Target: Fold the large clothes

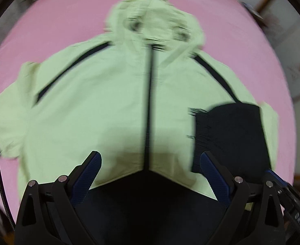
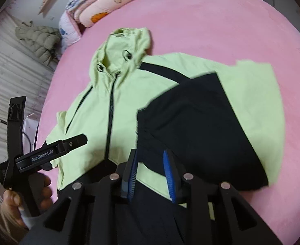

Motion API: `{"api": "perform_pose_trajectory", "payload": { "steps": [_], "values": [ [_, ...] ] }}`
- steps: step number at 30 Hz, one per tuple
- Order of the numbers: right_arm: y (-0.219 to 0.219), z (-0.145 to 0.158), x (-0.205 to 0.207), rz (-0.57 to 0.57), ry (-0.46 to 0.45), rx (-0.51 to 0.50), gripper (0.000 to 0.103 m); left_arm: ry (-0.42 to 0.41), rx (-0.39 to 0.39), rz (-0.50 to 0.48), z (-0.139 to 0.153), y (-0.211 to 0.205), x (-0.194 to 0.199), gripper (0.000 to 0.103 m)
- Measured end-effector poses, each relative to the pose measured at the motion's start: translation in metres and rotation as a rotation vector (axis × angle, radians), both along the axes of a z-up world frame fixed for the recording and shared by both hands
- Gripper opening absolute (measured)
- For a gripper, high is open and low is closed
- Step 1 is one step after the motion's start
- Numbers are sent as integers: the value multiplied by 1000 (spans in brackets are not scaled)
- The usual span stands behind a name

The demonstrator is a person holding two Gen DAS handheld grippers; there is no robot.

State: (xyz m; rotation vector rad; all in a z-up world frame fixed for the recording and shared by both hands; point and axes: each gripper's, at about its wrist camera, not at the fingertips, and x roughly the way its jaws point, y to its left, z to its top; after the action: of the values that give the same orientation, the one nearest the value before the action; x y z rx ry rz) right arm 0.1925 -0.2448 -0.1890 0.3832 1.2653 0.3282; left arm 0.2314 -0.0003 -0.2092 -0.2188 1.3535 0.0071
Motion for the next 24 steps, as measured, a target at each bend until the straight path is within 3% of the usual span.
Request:
{"api": "perform_pose_trajectory", "payload": {
  "steps": [3,4,8,11,15,24],
  "values": [
    [-14,-4,-7,-28,42,5,26,-1,-92,-101,-15,-18,3,82],
    [-16,-7,-9,-37,48,5,26,16,-144,-123,-24,-24,4,73],
    [-25,-16,-20,-66,71,5,26,125,-368,-95,-65,-27,7,52],
    [-28,-22,-26,-70,83,1,26,157,-485,-38,-84,-24,2,51],
    [-36,-32,-35,-80,111,-2,26,157,-587,-14,-91,-27,-5,51],
    [-61,-42,-37,-127,131,12,26,134,-628,41,-112,-48,8,51]
  ]
}}
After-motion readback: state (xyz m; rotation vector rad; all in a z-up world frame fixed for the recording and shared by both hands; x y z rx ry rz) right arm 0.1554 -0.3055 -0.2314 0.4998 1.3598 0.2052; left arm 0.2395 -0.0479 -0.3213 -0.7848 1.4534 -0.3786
